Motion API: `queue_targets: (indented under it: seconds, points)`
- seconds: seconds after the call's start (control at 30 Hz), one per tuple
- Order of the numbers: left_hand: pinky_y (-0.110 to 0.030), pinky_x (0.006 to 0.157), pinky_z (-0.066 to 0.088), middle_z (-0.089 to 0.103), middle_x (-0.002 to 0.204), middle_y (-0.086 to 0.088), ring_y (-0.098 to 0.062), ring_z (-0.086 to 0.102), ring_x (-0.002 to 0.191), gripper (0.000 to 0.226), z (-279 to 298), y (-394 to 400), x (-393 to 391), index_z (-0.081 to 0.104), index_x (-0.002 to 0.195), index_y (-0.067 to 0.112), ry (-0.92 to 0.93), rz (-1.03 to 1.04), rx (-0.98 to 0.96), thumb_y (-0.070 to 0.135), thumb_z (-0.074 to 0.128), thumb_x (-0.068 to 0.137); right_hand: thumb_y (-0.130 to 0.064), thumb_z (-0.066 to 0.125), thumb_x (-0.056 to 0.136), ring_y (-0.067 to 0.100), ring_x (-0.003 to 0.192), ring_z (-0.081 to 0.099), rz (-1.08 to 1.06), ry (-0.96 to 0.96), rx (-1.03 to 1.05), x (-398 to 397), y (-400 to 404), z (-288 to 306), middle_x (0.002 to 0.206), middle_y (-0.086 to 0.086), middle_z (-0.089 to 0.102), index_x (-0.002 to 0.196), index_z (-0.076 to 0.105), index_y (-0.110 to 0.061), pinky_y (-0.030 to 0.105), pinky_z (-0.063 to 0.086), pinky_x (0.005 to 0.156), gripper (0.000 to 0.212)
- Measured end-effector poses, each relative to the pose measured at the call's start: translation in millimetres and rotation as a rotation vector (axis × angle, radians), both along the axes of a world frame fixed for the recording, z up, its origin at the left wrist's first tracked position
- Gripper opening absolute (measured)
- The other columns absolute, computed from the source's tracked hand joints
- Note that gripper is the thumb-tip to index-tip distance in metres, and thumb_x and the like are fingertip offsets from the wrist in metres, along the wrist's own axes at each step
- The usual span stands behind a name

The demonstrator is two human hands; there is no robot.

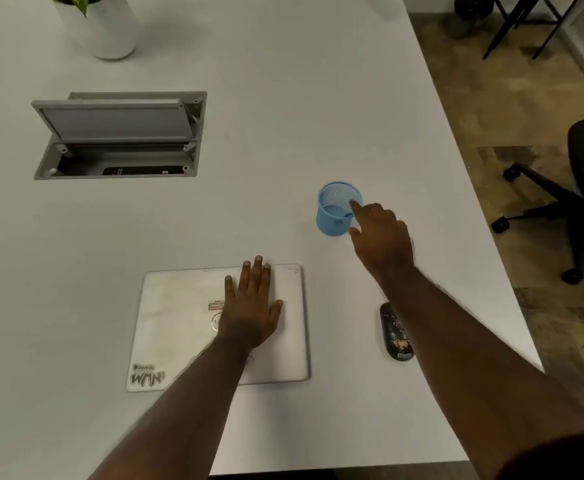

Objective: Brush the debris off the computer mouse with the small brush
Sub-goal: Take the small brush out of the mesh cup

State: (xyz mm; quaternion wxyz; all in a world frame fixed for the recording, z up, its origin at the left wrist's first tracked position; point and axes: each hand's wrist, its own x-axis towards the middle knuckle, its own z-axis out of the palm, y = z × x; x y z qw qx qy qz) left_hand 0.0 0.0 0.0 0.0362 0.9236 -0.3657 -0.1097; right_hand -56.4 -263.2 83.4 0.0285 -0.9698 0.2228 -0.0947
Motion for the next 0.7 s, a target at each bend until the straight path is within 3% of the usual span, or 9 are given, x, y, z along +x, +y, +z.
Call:
queue_targets:
  seconds: [0.17,0.3,0.47,0.7]
  points:
    - [-0.060,0.113,0.020,0.008,0.162,-0.009,-0.031,0.011,0.149,0.074,-3.6,2.3,2.3,0.017,0.153,0.010,0.032,0.014,0.021,0.051,0.026,0.091,-0.025,0.052,0.095,0.034,0.095,0.060,-0.017,0.061,0.026,18.0,-6.3,8.4,0.110,0.012,0.067,0.127,0.060,-0.020,0.041,0.044,0.074,0.033]
    - [-0.062,0.109,0.027,0.020,0.160,-0.011,-0.033,0.023,0.146,0.072,-2.8,4.0,3.0,0.027,0.150,0.009,0.053,0.002,0.027,0.049,0.033,0.091,-0.021,0.051,0.095,0.033,0.085,0.061,-0.018,0.063,-0.004,23.4,-8.6,4.9,0.097,0.012,0.069,0.111,0.068,-0.015,0.036,0.037,0.066,0.024]
    - [-0.062,0.108,0.029,0.023,0.159,-0.012,-0.034,0.027,0.144,0.071,-0.9,3.6,0.9,0.030,0.149,0.008,0.056,-0.002,0.033,0.048,0.034,0.091,-0.016,0.058,0.091,0.033,0.085,0.062,0.000,0.056,0.032,28.2,-12.5,2.0,0.097,0.011,0.070,0.105,0.069,-0.013,0.035,0.037,0.068,0.018]
    - [-0.061,0.110,0.026,0.019,0.160,-0.012,-0.033,0.022,0.146,0.072,-0.4,3.7,1.4,0.026,0.151,0.009,0.074,0.001,0.034,0.049,0.032,0.091,-0.023,0.048,0.092,0.033,0.083,0.064,-0.078,-0.211,0.209,22.7,-10.1,7.8,0.095,0.010,0.068,0.098,0.068,-0.014,0.041,0.051,0.072,0.023]
